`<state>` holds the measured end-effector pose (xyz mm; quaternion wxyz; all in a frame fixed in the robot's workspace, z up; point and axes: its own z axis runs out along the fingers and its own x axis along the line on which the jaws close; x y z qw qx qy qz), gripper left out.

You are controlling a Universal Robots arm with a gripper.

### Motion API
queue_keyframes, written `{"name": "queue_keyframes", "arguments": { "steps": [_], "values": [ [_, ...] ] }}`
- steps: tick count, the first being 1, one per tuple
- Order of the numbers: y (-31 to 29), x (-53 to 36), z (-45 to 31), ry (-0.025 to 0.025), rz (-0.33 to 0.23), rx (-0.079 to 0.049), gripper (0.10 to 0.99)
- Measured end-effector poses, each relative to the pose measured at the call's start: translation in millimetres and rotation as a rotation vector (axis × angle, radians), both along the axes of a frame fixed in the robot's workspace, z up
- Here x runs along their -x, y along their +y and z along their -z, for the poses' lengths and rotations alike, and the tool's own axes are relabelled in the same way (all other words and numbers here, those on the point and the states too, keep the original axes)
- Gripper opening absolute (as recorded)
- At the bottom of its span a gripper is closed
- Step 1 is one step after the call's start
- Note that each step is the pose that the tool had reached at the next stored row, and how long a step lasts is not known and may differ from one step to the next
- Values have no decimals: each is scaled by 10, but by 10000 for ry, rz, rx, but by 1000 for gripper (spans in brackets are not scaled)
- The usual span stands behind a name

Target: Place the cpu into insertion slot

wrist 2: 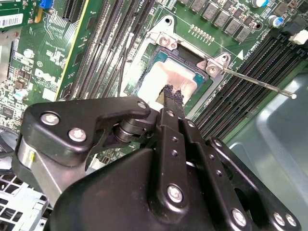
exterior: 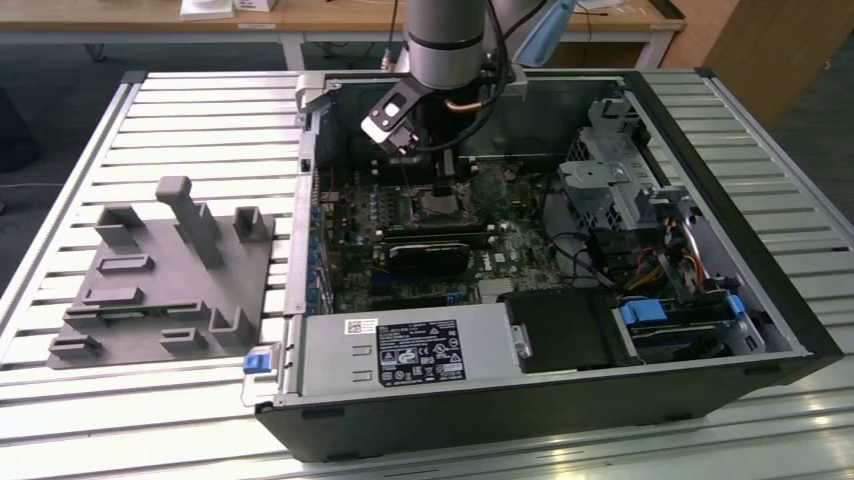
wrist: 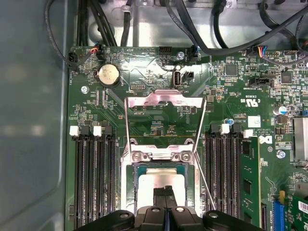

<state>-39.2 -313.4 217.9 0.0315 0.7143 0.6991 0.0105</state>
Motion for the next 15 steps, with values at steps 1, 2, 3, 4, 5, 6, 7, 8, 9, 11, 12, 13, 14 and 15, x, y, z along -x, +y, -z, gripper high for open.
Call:
{"name": "queue_keyframes", "arguments": {
  "steps": [1, 2, 3, 4, 5, 6, 7, 8, 9, 11, 12, 13, 14, 15],
  "values": [
    [0, 0, -2, 0, 0, 0, 106],
    [0, 0, -5, 0, 0, 1, 106],
    [0, 0, -8, 0, 1, 1, 106],
    [0, 0, -11, 0, 1, 1, 106],
    [0, 0, -14, 0, 1, 1, 106],
    [0, 0, -18, -1, 1, 0, 106],
    [0, 0, -21, 0, 1, 1, 106],
    [0, 0, -25, 0, 0, 1, 106],
    [0, 0, -28, 0, 1, 1, 106],
    [0, 0, -35, 0, 1, 1, 106],
    [0, 0, -39, 0, 0, 0, 106],
    [0, 0, -44, 0, 0, 0, 106],
    [0, 0, -48, 0, 1, 0, 106],
    [0, 0, -52, 0, 1, 1, 106]
  ]
}}
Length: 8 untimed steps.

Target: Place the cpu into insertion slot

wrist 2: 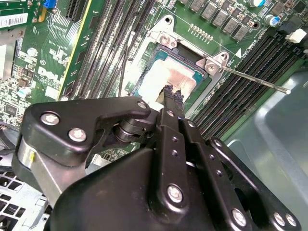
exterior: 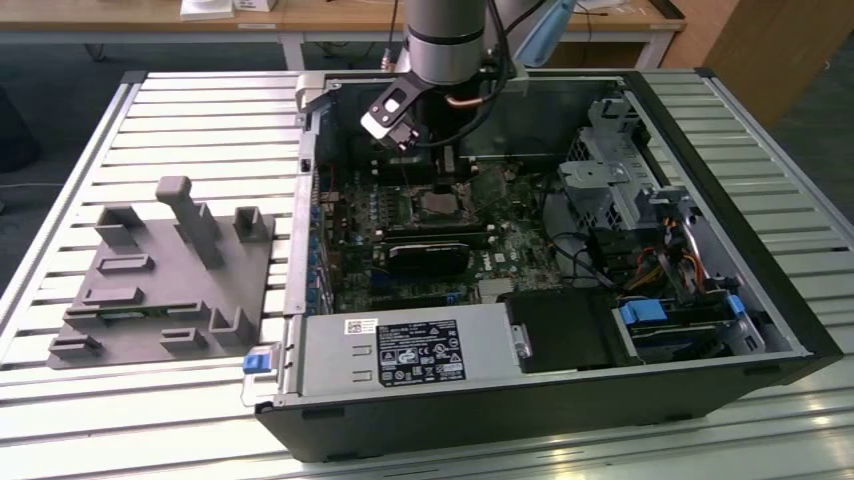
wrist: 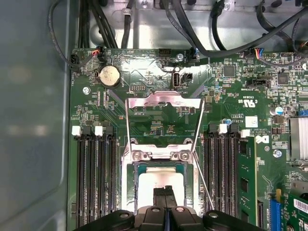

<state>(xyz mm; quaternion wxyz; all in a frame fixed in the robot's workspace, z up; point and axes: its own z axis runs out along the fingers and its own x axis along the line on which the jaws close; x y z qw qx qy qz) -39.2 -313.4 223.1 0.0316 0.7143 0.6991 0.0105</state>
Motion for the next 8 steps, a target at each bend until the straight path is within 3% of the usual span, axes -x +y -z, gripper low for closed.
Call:
{"name": "queue_keyframes", "arguments": {
  "steps": [8],
  "values": [
    [0, 0, -39, 0, 0, 0, 106]
  ]
}}
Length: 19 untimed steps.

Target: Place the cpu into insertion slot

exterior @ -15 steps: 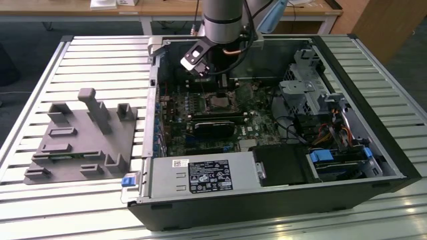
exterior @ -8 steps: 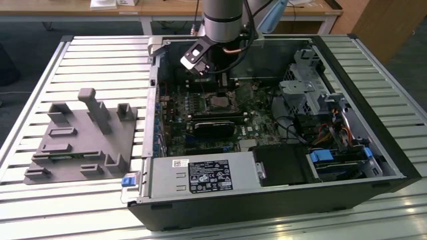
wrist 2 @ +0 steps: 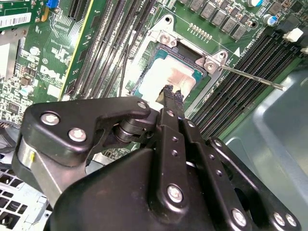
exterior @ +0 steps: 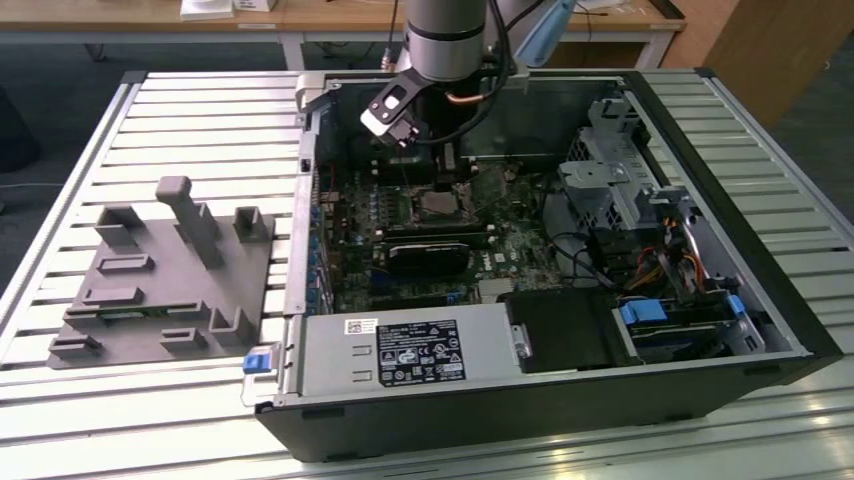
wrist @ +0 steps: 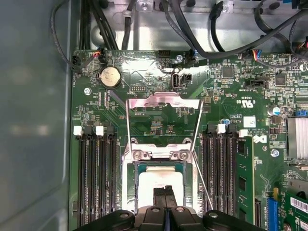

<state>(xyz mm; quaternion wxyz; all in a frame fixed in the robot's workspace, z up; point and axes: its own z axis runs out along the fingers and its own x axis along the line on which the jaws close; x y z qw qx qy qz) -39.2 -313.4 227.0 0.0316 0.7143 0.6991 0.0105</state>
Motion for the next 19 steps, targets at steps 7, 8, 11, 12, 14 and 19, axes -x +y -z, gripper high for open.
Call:
{"name": "queue_keyframes", "arguments": {
  "steps": [7, 8, 11, 12, 14, 19],
  "values": [
    [0, 0, -46, 0, 0, 0, 106],
    [0, 0, -55, -1, 0, 0, 106],
    [0, 0, -78, -1, 0, 0, 106],
    [0, 0, -86, -1, 0, 0, 106],
    [0, 0, -103, 0, 1, 0, 106],
    [0, 0, -148, 0, 0, 0, 106]
  ]
}}
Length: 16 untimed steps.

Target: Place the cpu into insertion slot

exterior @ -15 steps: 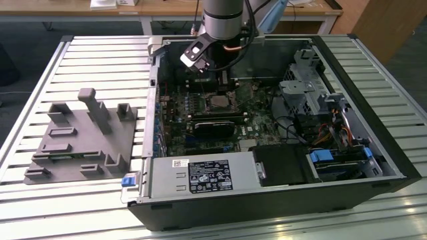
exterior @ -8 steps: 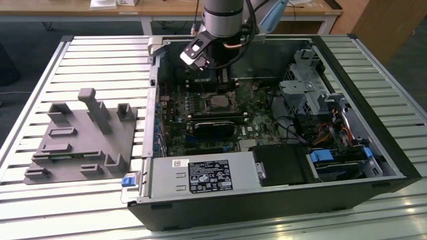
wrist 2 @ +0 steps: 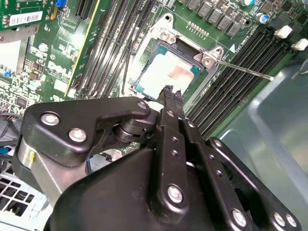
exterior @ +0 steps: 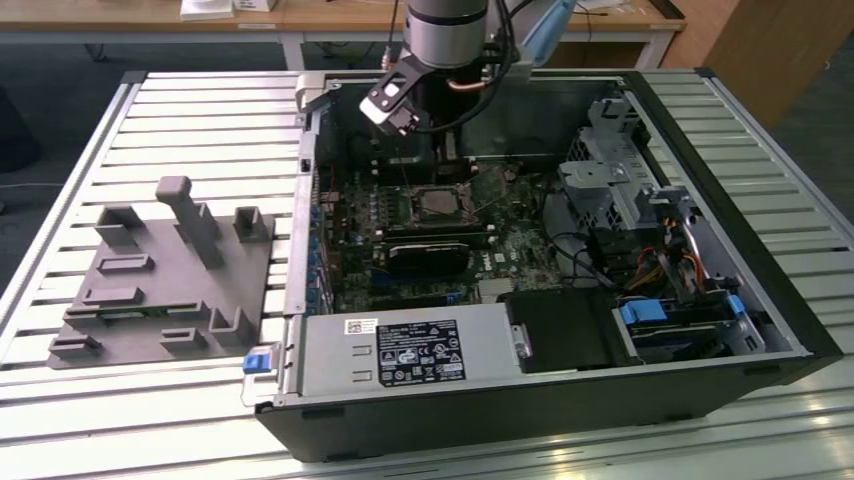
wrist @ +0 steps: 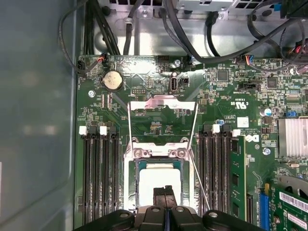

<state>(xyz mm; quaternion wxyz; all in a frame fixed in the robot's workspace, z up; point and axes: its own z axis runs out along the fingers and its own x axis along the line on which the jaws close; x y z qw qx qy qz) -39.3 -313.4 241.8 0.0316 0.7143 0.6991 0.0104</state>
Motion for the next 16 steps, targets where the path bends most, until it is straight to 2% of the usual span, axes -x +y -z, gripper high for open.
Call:
{"name": "queue_keyframes", "arguments": {
  "steps": [16],
  "values": [
    [0, 0, -151, 0, 0, 0, 106]
  ]
}}
